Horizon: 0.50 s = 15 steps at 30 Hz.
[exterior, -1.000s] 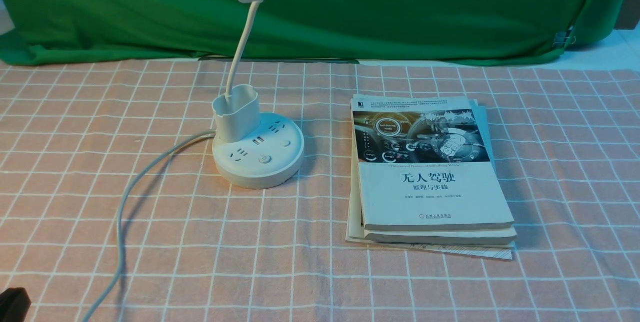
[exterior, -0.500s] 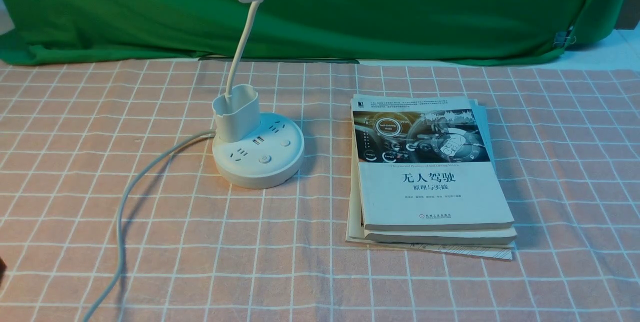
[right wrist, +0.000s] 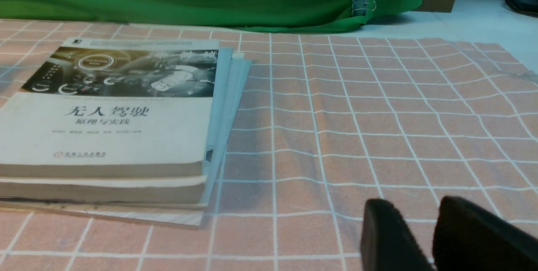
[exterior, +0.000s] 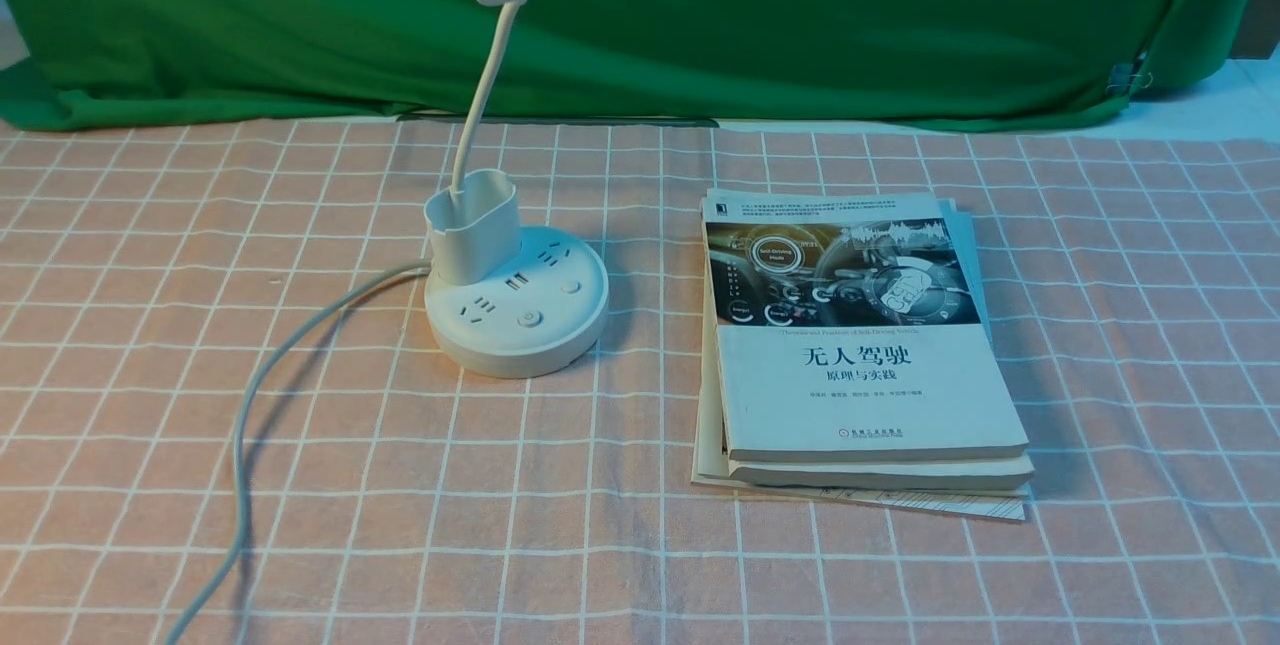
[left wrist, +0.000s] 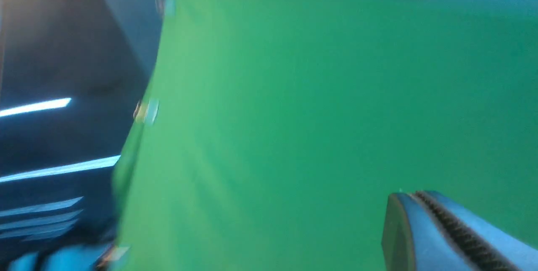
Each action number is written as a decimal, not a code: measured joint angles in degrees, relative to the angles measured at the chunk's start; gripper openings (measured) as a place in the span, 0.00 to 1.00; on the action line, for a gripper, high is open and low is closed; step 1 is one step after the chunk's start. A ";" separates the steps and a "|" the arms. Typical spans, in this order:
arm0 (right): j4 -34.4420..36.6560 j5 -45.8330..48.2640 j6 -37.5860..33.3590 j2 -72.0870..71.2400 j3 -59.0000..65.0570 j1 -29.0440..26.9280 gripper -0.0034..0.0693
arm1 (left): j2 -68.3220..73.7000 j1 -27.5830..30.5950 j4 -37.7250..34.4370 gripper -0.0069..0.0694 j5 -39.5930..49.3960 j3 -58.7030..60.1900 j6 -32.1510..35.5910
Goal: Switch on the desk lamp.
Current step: Use the left arm to press the button switch on the lamp holder
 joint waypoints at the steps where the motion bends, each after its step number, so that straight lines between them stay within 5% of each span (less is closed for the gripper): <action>1: 0.00 0.00 0.00 0.00 0.00 0.00 0.38 | -0.05 0.00 0.48 0.12 -1.54 -0.13 -2.87; 4: 0.00 0.00 0.00 0.00 0.00 0.00 0.38 | 0.21 0.00 1.56 0.12 7.28 -6.75 -9.20; 10: 0.00 0.00 0.00 0.00 0.00 0.00 0.38 | 13.25 0.00 1.83 0.12 38.18 -25.83 -7.74; 15: 0.00 0.00 0.00 0.00 0.00 0.00 0.38 | 32.88 -0.21 -4.71 0.12 46.31 -28.60 -6.92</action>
